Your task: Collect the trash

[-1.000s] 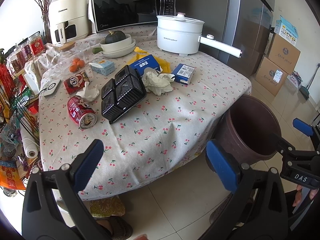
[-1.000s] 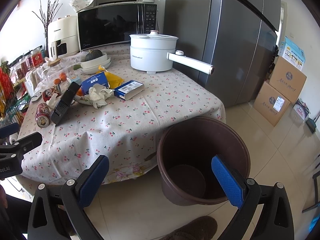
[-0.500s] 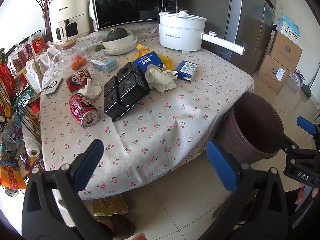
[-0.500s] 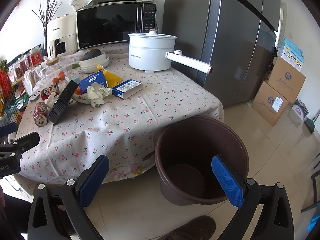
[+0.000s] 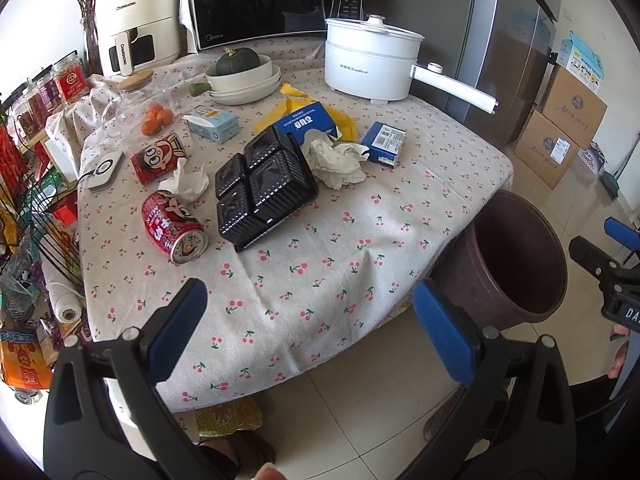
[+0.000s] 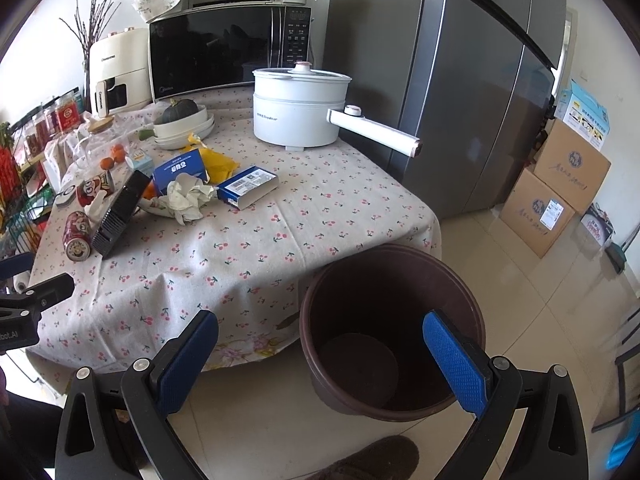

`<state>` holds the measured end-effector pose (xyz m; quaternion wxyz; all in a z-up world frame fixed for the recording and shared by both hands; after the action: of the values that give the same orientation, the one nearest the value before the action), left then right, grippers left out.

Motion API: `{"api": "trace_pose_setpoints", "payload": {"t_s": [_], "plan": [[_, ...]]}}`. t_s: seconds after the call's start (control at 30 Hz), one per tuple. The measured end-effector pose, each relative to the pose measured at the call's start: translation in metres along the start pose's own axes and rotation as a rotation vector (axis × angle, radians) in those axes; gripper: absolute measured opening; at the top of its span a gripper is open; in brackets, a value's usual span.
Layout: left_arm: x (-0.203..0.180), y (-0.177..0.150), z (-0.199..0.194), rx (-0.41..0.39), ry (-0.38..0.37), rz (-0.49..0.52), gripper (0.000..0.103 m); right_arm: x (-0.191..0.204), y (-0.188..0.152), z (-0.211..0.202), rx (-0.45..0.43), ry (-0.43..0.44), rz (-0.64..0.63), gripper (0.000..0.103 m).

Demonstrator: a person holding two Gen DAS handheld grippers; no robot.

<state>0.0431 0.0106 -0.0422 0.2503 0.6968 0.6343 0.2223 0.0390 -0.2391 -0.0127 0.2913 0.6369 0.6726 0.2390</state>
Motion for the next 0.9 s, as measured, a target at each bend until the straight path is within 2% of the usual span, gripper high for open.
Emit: {"api": "trace_pose_setpoints", "payload": {"t_s": [0.23, 0.47, 0.6, 0.7, 0.73, 0.8, 0.9], "plan": [[0.032, 0.024, 0.011, 0.035, 0.032, -0.035, 0.103, 0.008, 0.044, 0.008, 0.037, 0.056, -0.015, 0.103], [0.068, 0.054, 0.041, 0.100, 0.014, -0.116, 0.103, 0.023, 0.083, 0.042, 0.089, 0.092, -0.037, 0.103], [0.086, 0.061, 0.074, 0.162, -0.026, -0.168, 0.103, 0.024, 0.086, 0.079, 0.135, 0.117, 0.019, 0.103], [0.094, 0.063, 0.099, 0.202, -0.060, -0.211, 0.102, 0.021, 0.079, 0.112, 0.258, 0.170, 0.075, 0.103], [0.094, 0.064, 0.107, 0.215, -0.077, -0.218, 0.102, 0.019, 0.079, 0.120, 0.274, 0.174, 0.087, 0.103], [0.095, 0.067, 0.117, 0.238, -0.076, -0.250, 0.102, 0.015, 0.081, 0.131, 0.277, 0.140, 0.087, 0.103], [0.090, 0.073, 0.127, 0.263, -0.146, -0.300, 0.102, 0.009, 0.085, 0.138, 0.266, 0.093, 0.072, 0.103]]}}
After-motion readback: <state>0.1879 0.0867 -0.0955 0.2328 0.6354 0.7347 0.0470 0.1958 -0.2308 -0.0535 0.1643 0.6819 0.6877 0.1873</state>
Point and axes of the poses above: each gripper's, at about its wrist camera, not at the fingertips, and z roughly the way its jaws point, x to its left, y to its top, the point moved 3 cm from there along z, roughly the way its jaws point, and after that the axes turned 1 degree about z, right-handed, at the moved point
